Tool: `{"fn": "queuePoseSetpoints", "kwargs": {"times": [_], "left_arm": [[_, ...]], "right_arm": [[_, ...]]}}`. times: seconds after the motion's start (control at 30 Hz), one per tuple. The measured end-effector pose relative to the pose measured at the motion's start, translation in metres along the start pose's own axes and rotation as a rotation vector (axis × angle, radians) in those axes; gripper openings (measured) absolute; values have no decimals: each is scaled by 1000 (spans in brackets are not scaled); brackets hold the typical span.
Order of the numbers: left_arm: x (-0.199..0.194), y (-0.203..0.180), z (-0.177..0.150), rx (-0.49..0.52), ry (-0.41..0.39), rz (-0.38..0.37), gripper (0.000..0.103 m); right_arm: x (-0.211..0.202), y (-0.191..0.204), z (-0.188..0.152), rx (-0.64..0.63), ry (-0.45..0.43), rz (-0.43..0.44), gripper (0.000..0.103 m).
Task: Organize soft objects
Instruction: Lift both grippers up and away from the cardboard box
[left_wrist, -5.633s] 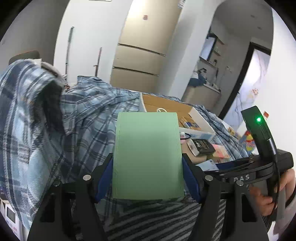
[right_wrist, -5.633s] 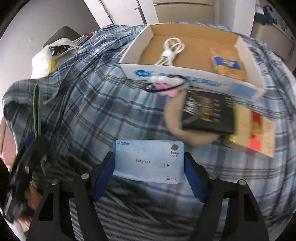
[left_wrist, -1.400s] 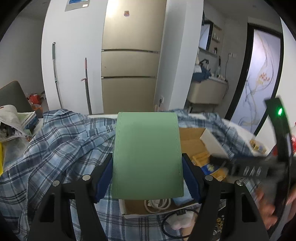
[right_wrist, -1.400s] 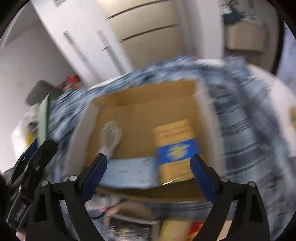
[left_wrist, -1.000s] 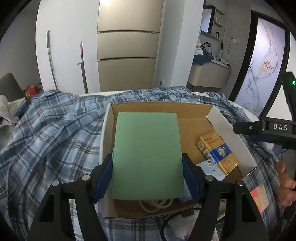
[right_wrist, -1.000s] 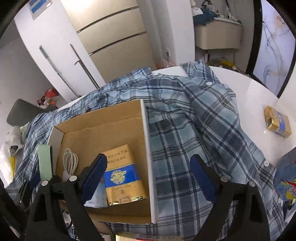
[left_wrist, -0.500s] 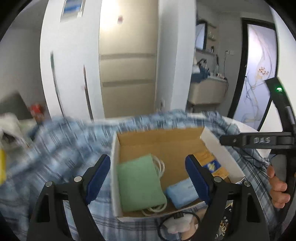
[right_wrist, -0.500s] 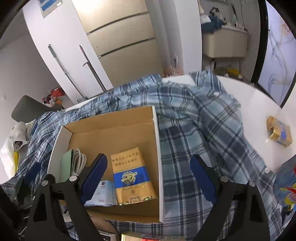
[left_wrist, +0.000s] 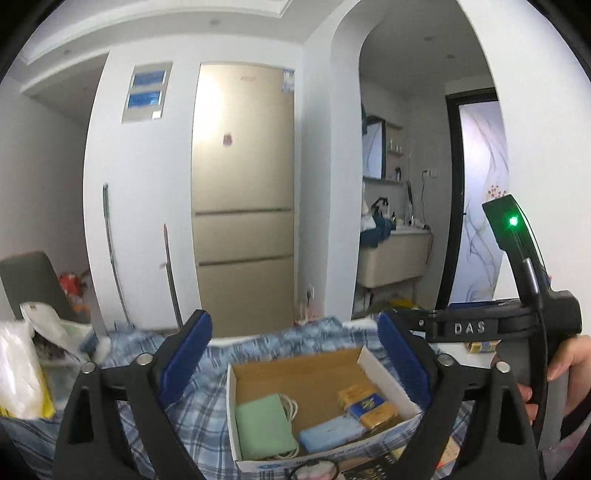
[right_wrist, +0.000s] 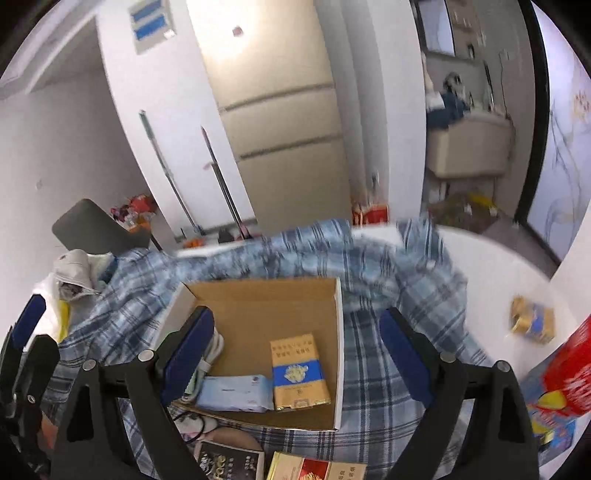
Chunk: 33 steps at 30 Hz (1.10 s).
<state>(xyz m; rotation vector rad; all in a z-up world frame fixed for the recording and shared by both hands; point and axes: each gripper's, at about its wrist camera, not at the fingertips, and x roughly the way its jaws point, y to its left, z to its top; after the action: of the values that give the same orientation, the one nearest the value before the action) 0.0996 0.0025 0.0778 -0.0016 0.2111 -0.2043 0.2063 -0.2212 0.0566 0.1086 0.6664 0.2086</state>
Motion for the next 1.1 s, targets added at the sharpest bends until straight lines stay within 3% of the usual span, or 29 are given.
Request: {"fn": "queuePoseSetpoints", "kwargs": {"times": [0.13,0.33,0.53,0.7,0.93,1.1], "left_arm": [[-28,-2,13,-24,-50,-24,103],[-71,-15,8,4,-81,13,103],[-89,-25,-14,5,-96,40,103],[-83,-23,-49,-1,-87,79,103],[-58,-9,-84,-36,3,96,103],[-56,-10,-91,-27,14,93,103]], "right_arm": [[-34,9,-3,-62,-80,-13,98],[-69,17,-20,-142,-159,-10,100],[-77,5,-48,-54,-173,86,103],[-70,-6,-73,-18,-206,132,103],[-56,-12,-97,-74,-201,85,103],[-49,-18,-114,-98,-215,70,103]]}}
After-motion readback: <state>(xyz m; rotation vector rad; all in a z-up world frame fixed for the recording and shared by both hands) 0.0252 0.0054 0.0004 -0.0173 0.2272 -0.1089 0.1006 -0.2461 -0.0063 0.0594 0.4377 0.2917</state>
